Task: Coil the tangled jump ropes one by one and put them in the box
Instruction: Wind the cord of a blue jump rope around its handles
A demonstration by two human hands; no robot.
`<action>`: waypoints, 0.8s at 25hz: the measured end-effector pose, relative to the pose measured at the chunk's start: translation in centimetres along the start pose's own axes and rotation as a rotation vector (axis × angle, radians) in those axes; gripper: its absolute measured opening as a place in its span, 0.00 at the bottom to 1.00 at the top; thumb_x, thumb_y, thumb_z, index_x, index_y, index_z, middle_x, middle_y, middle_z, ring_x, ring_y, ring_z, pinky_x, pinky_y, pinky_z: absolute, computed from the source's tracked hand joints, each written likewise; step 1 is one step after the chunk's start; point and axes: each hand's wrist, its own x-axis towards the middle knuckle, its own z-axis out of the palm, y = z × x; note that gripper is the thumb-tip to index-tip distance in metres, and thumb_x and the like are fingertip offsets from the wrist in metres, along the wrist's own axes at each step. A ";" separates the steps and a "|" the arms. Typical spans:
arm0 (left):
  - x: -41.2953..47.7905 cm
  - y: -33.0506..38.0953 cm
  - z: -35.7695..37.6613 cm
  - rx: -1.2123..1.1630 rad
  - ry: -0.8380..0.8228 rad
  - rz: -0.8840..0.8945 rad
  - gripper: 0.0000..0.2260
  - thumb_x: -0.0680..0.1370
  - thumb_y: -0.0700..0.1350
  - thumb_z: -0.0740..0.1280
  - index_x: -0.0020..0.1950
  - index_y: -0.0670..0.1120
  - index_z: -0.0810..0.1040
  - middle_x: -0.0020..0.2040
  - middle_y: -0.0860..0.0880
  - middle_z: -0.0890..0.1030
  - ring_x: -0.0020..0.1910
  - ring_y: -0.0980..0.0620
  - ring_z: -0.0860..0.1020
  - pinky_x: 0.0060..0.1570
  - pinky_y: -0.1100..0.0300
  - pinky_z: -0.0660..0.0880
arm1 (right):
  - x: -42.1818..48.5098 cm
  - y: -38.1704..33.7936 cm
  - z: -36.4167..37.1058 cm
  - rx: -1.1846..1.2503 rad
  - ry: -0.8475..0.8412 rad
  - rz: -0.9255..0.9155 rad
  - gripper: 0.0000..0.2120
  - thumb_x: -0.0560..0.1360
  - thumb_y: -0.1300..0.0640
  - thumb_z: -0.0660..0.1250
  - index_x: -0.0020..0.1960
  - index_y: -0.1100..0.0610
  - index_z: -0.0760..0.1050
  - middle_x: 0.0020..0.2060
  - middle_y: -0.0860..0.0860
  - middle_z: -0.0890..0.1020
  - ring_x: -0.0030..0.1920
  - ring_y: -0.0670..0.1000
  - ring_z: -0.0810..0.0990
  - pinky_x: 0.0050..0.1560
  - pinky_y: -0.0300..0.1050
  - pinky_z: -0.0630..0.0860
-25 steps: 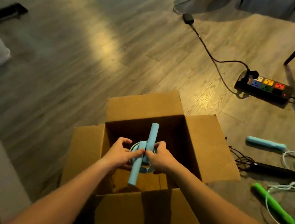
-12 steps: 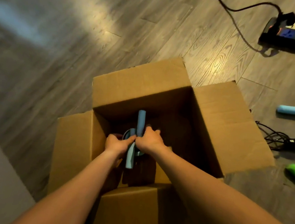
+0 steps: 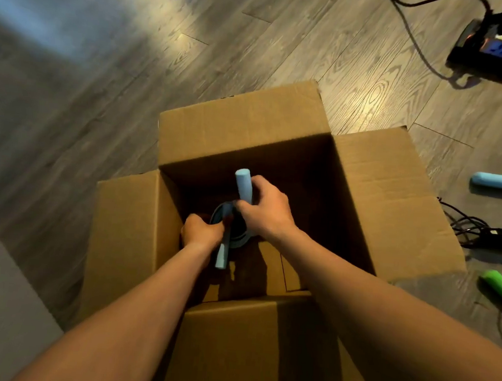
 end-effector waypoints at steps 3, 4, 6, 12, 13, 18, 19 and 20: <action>-0.3 0.0 0.2 0.072 -0.010 0.033 0.16 0.73 0.49 0.75 0.50 0.43 0.70 0.51 0.42 0.77 0.52 0.41 0.78 0.52 0.47 0.79 | -1.2 0.2 -1.1 -0.108 -0.208 -0.179 0.21 0.74 0.55 0.74 0.65 0.45 0.76 0.57 0.47 0.81 0.57 0.48 0.79 0.57 0.49 0.79; -0.3 0.0 0.1 0.074 -0.027 0.031 0.17 0.73 0.48 0.75 0.50 0.43 0.69 0.51 0.42 0.77 0.52 0.41 0.78 0.51 0.47 0.79 | -1.4 0.2 -1.4 -0.171 -0.263 -0.216 0.21 0.74 0.56 0.74 0.65 0.46 0.77 0.58 0.47 0.81 0.58 0.48 0.78 0.59 0.49 0.79; -0.1 0.0 0.0 0.059 -0.042 0.018 0.17 0.72 0.48 0.76 0.50 0.44 0.70 0.50 0.43 0.76 0.51 0.43 0.78 0.50 0.48 0.79 | -1.7 -0.2 -1.7 -0.234 -0.315 -0.232 0.17 0.75 0.55 0.72 0.63 0.49 0.78 0.55 0.48 0.80 0.55 0.48 0.79 0.56 0.49 0.80; 0.2 0.2 -0.3 0.036 -0.029 0.018 0.18 0.70 0.52 0.78 0.51 0.44 0.75 0.51 0.44 0.81 0.50 0.43 0.81 0.50 0.49 0.80 | 0.9 0.0 -0.9 0.161 -0.198 0.356 0.19 0.80 0.47 0.65 0.62 0.60 0.72 0.50 0.57 0.82 0.44 0.54 0.85 0.38 0.49 0.84; 0.3 0.1 -0.2 0.033 -0.031 0.014 0.19 0.69 0.54 0.78 0.50 0.45 0.74 0.50 0.44 0.81 0.49 0.44 0.81 0.50 0.48 0.80 | 1.1 0.3 -0.7 0.250 -0.203 0.476 0.19 0.81 0.48 0.64 0.64 0.61 0.70 0.50 0.59 0.81 0.43 0.55 0.84 0.36 0.49 0.84; 0.0 -0.6 0.2 -0.018 0.010 0.056 0.17 0.70 0.55 0.77 0.49 0.48 0.74 0.48 0.47 0.80 0.47 0.47 0.80 0.47 0.50 0.81 | 2.5 1.5 1.6 0.176 -0.214 0.543 0.20 0.81 0.52 0.64 0.68 0.62 0.69 0.58 0.61 0.79 0.55 0.60 0.82 0.51 0.57 0.83; 0.0 -0.8 0.3 -0.013 0.015 0.071 0.15 0.72 0.54 0.76 0.48 0.48 0.75 0.47 0.47 0.80 0.46 0.47 0.80 0.47 0.51 0.80 | 2.7 1.3 1.9 0.074 -0.224 0.487 0.21 0.80 0.53 0.65 0.69 0.61 0.69 0.60 0.60 0.78 0.58 0.60 0.81 0.56 0.56 0.81; -0.1 -1.0 0.4 -0.013 0.018 0.080 0.13 0.73 0.53 0.76 0.46 0.48 0.75 0.46 0.47 0.81 0.46 0.47 0.81 0.47 0.51 0.80 | 2.7 0.9 2.1 -0.047 -0.250 0.431 0.21 0.80 0.54 0.65 0.70 0.61 0.69 0.62 0.59 0.77 0.61 0.60 0.79 0.59 0.54 0.79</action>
